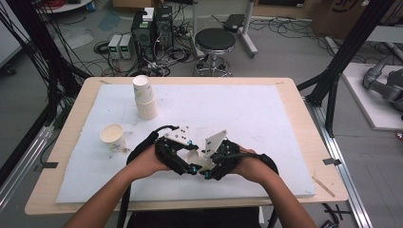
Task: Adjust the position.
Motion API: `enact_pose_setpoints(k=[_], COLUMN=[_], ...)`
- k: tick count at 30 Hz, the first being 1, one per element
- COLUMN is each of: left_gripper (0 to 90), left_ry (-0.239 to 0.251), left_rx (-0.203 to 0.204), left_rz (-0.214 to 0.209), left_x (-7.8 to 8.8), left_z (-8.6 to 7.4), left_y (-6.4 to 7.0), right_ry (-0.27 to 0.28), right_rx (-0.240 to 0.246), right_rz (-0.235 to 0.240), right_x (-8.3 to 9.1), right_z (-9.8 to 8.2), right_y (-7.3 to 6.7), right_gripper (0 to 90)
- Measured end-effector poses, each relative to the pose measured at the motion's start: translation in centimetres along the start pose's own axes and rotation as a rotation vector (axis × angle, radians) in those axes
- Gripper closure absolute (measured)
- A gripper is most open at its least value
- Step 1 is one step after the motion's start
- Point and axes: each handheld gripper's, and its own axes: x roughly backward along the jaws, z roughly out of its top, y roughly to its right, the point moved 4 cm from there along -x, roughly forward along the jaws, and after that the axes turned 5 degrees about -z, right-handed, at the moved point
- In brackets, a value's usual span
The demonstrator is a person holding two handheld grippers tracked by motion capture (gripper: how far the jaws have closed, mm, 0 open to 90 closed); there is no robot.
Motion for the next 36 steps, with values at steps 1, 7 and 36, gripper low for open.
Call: enact_pose_setpoints(k=[1,7,36], left_gripper=[34.7,36.4,36.9], left_ry=[-0.007,-0.011,0.33], left_rx=[-0.001,-0.017,0.019], left_rz=[0.001,0.018,0.091], left_x=[0.0,-0.3,2.0], left_z=[0.0,-0.1,-3.5], left_y=[0.0,0.2,0.7], right_ry=[-0.006,-0.028,0.558], right_rx=[0.001,0.016,-0.322], right_rz=[0.0,-0.007,-0.141], right_x=[0.0,-0.2,3.4], right_z=[0.0,-0.1,-5.0], right_y=[0.0,-0.1,0.3], right_gripper=[33.4,31.0,20.4])
